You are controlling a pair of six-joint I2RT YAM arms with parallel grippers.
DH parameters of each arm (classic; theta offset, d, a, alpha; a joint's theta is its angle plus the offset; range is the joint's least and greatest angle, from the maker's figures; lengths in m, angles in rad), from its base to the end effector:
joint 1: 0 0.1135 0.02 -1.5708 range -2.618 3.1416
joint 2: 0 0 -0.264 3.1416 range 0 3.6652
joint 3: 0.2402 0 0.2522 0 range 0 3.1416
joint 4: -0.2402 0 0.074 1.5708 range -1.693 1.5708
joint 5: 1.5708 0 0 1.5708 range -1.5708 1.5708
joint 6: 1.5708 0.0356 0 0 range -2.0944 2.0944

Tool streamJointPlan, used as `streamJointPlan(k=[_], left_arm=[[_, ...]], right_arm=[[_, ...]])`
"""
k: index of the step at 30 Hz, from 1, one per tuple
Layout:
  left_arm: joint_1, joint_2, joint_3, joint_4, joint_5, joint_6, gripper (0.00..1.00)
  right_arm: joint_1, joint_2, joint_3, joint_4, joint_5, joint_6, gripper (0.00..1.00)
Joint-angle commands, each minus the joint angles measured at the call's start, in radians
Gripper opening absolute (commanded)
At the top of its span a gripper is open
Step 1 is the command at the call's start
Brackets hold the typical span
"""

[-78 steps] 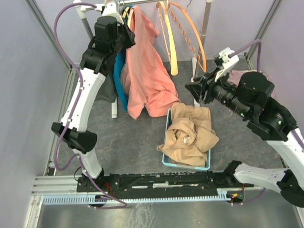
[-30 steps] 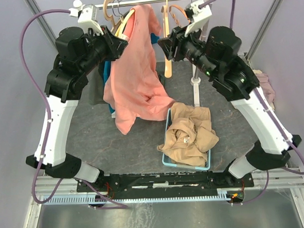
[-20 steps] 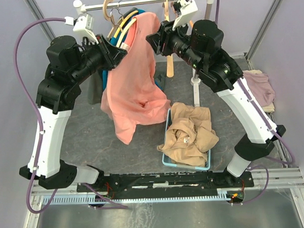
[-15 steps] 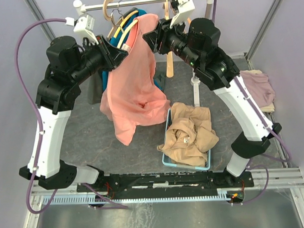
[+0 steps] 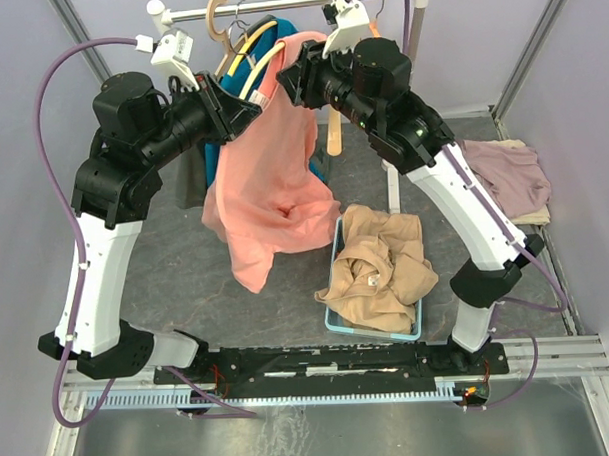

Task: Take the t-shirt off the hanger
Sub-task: Pick up the hanger from the clothesline.

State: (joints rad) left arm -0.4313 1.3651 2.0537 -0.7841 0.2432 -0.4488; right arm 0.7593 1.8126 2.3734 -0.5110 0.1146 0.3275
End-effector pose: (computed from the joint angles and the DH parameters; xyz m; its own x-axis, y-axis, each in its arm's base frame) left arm 0.2009 -0.1019 0.5636 -0.3486 -0.3032 -0.8869 0.5242 0.7214 -0.4526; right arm 0.2697 0.2504 0.5564 -0.1592 0.2895 -0.9438 -0.5807 0.7457 0.3267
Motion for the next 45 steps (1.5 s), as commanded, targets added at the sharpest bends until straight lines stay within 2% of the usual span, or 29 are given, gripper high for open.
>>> streamJointPlan(k=[1, 7, 14, 17, 29, 40, 45], left_arm=[[0.004, -0.024, 0.028, 0.105, 0.07, -0.036, 0.03], [0.003, -0.037, 0.024, 0.105, 0.101, -0.03, 0.03], [0.003, -0.054, 0.011, 0.102, 0.102, -0.028, 0.03], [0.003, -0.05, 0.011, 0.102, 0.094, -0.028, 0.03], [0.003, 0.024, 0.068, 0.075, 0.014, -0.057, 0.03], [0.003, 0.075, 0.132, 0.061, -0.03, -0.06, 0.03], [0.002, 0.078, 0.133, 0.059, -0.048, -0.062, 0.03]], right_arm=[[0.003, 0.006, 0.042, 0.068, 0.067, 0.018, 0.45], [0.003, 0.024, 0.047, 0.092, 0.124, 0.013, 0.37], [0.003, 0.036, 0.055, 0.104, 0.163, 0.01, 0.08], [0.003, 0.034, 0.051, 0.114, 0.141, 0.006, 0.01], [0.048, -0.012, -0.007, 0.114, -0.046, -0.016, 0.01], [0.096, -0.127, -0.158, 0.069, -0.145, -0.042, 0.01], [0.101, -0.14, -0.164, 0.028, -0.199, -0.059, 0.01]])
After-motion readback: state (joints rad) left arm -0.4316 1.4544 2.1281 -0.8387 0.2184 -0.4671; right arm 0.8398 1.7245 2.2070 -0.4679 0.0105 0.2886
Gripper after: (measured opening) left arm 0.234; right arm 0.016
